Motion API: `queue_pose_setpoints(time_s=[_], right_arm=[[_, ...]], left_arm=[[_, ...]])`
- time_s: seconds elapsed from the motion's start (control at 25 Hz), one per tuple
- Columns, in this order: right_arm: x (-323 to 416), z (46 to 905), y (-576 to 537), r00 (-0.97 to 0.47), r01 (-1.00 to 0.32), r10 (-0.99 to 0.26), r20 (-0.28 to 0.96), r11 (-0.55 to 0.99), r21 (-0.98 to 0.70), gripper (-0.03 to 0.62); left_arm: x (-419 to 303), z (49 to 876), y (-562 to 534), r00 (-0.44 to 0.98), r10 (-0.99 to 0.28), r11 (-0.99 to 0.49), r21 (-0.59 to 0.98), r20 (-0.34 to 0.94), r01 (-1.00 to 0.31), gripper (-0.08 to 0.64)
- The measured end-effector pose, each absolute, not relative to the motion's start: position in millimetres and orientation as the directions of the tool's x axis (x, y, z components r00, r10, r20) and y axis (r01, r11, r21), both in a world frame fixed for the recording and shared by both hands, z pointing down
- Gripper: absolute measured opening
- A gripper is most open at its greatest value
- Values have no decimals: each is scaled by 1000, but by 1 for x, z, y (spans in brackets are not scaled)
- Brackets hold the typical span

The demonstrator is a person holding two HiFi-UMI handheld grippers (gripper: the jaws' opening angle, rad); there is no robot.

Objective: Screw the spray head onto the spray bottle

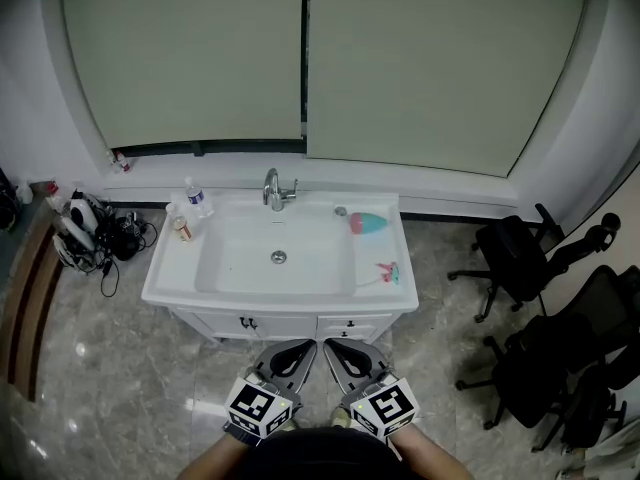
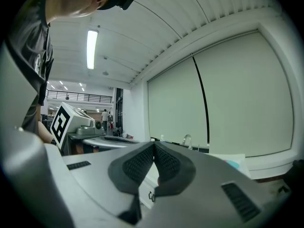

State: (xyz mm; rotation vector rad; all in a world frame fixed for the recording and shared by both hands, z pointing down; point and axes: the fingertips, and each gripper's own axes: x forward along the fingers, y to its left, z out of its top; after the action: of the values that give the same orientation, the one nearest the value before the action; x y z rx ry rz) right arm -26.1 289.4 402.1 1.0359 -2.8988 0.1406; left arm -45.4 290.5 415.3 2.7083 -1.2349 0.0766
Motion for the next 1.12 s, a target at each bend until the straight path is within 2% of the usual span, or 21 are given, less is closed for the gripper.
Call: queue_pose_setpoints(time_s=[0.36,1.12], right_arm=[[-6,412,286,-757,-652,-644,108,755,-70,0],[108,445,245,-730,-683,-674,117,713,-159,0]], left_arm=[[-29,426,284,669,-732,-652,151,130,-743,3],[60,450,242,656,-731,-634,166,191,-755,3]])
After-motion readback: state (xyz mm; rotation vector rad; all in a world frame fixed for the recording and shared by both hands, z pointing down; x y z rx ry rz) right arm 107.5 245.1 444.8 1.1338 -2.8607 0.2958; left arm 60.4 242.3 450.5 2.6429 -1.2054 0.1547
